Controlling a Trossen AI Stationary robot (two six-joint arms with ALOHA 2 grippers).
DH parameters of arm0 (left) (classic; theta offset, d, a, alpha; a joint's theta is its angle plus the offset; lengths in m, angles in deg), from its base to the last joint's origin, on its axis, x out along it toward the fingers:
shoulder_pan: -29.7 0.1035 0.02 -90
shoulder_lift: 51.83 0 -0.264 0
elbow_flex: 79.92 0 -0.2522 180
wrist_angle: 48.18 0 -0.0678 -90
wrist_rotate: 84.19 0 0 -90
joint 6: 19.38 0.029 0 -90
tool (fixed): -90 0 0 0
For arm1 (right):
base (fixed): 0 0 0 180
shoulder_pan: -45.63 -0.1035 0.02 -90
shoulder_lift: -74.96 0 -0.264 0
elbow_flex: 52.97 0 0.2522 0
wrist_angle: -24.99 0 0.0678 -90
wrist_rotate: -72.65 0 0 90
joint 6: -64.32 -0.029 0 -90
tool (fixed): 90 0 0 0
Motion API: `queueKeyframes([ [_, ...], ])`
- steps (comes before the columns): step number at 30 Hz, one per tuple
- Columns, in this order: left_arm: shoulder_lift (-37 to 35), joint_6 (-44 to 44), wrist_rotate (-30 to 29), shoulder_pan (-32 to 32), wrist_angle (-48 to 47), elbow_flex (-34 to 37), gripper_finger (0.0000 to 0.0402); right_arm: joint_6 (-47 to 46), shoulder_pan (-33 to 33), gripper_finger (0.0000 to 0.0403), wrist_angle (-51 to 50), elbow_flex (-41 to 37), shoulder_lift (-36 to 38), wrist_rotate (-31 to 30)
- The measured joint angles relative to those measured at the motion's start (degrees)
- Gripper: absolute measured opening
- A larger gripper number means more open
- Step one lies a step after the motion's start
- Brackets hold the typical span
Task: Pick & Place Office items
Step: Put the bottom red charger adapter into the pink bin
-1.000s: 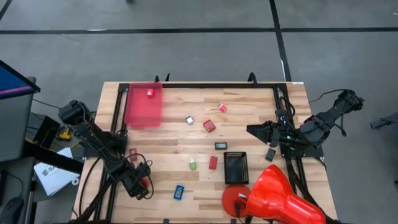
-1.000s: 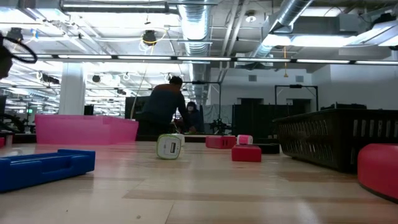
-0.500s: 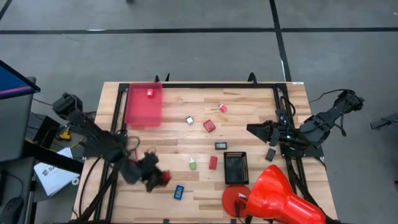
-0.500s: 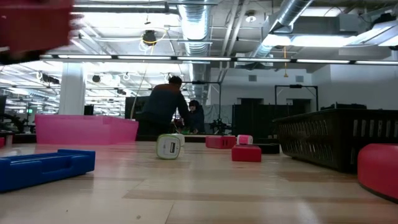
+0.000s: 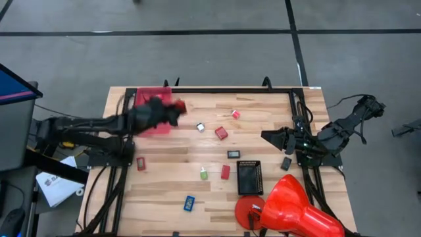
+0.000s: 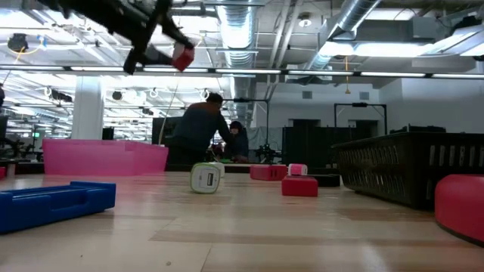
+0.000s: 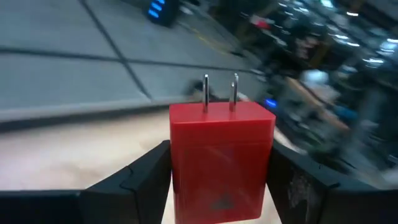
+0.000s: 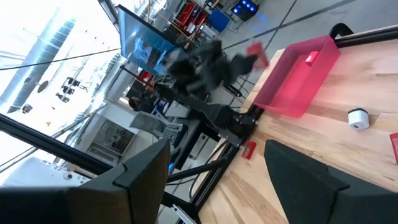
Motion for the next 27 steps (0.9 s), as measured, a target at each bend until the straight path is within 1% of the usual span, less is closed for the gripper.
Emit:
queueKeyframes([
  [2, -0.09, 2.26, 3.16, 6.87, -1.76, -0.39, 0.0224, 0.0, 0.0, 0.0256, -0.03, 0.0, 0.0, 0.0],
  [5, 1.12, 7.35, 6.79, 15.48, -9.22, -3.58, 0.0224, -0.02, 0.0, 0.0256, -0.04, 0.0, 0.0, 0.01],
  [7, 2.93, 10.86, 7.76, 19.93, -15.11, -6.31, 0.0224, -0.13, 0.0, 0.0256, -0.07, 0.0, 0.0, 0.04],
  [10, 6.42, 11.29, 8.96, 26.36, -24.08, -10.81, 0.0225, -0.17, 0.0, 0.0256, -0.11, 0.0, 0.0, 0.05],
  [14, 11.42, 11.15, 15.15, 34.53, -34.31, -15.91, 0.0224, -0.2, 0.0, 0.0256, -0.09, 0.0, 0.0, 0.09],
  [17, 15.25, 11.32, 16.28, 38.93, -42.18, -18.46, 0.0219, -0.21, 0.0, 0.0256, -0.09, 0.0, 0.0, 0.22],
  [20, 18.36, 11.86, 18.1, 42.52, -47.04, -18.71, 0.0216, -0.2, 0.0, 0.0256, -0.11, 0.0, 0.0, 0.13],
  [24, 23.3, 11.04, 17.83, 44.46, -50.74, -18.72, 0.0216, -0.2, 0.0, 0.0256, -0.13, 0.0, 0.0, -0.25],
  [27, 26.04, 8.4, 15.28, 44.48, -49.02, -18.72, 0.0219, -0.2, 0.0, 0.0256, -0.17, 0.0, 0.0, -1.07],
])
